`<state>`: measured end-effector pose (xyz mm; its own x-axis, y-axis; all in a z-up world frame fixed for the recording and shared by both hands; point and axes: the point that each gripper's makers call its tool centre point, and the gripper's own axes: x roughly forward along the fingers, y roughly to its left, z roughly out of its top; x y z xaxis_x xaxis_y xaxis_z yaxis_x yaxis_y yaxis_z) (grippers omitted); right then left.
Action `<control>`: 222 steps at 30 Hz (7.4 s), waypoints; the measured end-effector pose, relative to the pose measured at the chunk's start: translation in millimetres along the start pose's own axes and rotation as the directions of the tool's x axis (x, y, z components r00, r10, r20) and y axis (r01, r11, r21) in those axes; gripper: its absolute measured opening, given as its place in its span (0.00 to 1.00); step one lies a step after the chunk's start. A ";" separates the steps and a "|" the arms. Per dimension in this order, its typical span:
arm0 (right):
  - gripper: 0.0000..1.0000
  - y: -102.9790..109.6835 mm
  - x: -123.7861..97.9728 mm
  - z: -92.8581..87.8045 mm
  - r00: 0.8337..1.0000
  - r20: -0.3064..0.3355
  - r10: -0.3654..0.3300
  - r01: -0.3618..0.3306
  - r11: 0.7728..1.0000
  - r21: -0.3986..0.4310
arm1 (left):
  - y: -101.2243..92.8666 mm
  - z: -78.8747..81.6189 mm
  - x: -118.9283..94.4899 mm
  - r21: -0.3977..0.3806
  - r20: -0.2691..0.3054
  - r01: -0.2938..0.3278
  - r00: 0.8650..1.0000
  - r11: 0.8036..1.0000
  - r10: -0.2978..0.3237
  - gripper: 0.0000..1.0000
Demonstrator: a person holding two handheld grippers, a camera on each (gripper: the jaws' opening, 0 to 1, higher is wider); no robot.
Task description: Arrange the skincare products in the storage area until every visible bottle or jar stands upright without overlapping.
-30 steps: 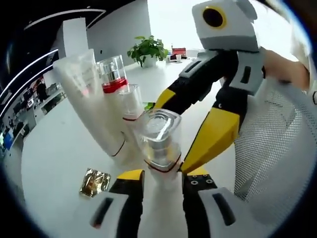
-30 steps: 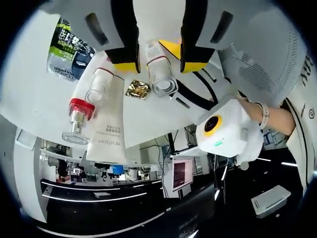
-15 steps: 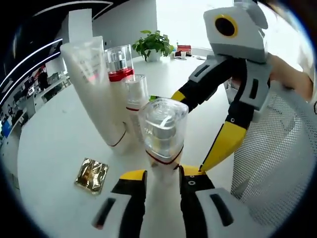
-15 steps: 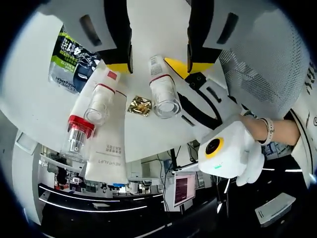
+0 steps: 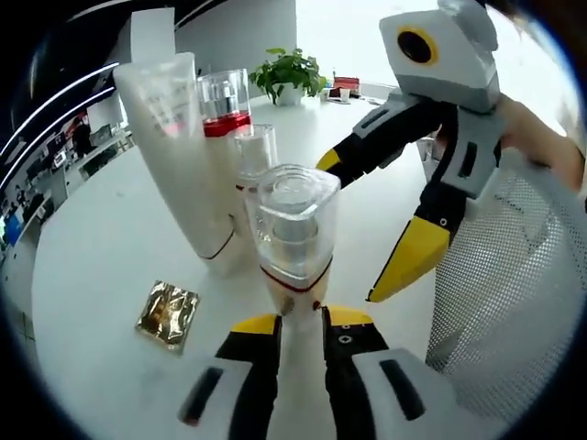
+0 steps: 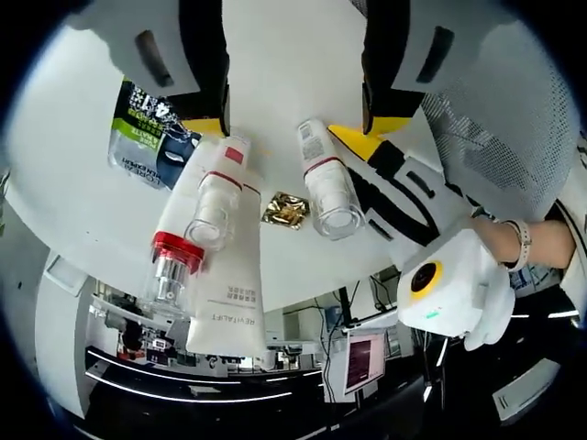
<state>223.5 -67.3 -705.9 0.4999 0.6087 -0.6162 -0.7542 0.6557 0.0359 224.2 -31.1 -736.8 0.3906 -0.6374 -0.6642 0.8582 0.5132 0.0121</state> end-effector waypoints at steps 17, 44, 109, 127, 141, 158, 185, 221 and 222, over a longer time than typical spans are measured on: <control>0.60 -1.1 -0.4 1.4 1.000 -0.002 -0.004 0.004 1.000 0.008 | 12.9 3.6 6.3 -0.002 -0.035 -0.046 0.998 0.999 0.046 0.14; 0.57 -2.3 0.8 -1.4 1.000 -0.025 -0.010 0.010 1.000 0.007 | 29.7 15.7 25.1 -0.005 -0.024 -0.072 0.997 0.997 0.072 0.10; 0.22 -44.0 -1.0 -0.6 0.987 -0.071 -0.147 0.139 0.984 -0.107 | 32.0 20.1 37.4 0.053 -0.017 -0.058 0.998 0.997 0.059 0.03; 0.18 -58.0 25.4 -6.6 0.984 -0.119 -0.132 0.120 0.987 -0.103 | 36.0 20.3 37.2 0.037 -0.005 -0.077 0.997 0.996 0.077 0.07; 0.17 -61.4 29.1 -6.9 0.987 -0.099 -0.131 0.127 0.991 -0.042 | 36.0 22.1 38.9 0.048 0.008 -0.081 0.997 0.996 0.081 0.09; 0.15 -64.3 32.4 -5.7 0.987 -0.101 -0.127 0.122 0.991 -0.047 | 37.8 24.0 39.8 0.050 0.014 -0.091 0.996 0.995 0.090 0.08; 0.23 -59.6 25.4 -1.1 0.988 -0.090 -0.129 0.124 0.991 -0.053 | 41.6 29.9 20.6 0.055 0.027 -0.113 0.993 0.992 0.112 0.09; 0.76 -15.7 -17.4 7.8 0.986 -0.054 -0.156 0.152 0.986 -0.061 | 49.2 39.0 -68.2 -0.081 0.122 -0.219 0.966 0.972 0.228 0.52; 0.78 -14.2 -19.6 9.0 0.986 -0.051 -0.159 0.156 0.986 -0.059 | 45.1 40.6 -70.8 -0.082 0.122 -0.218 0.966 0.972 0.227 0.53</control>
<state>228.2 -84.5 -687.3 0.5909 0.4735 -0.6532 -0.6909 0.7151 -0.1066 248.8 13.8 -658.8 0.6130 -0.5695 -0.5476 0.7220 0.6852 0.0956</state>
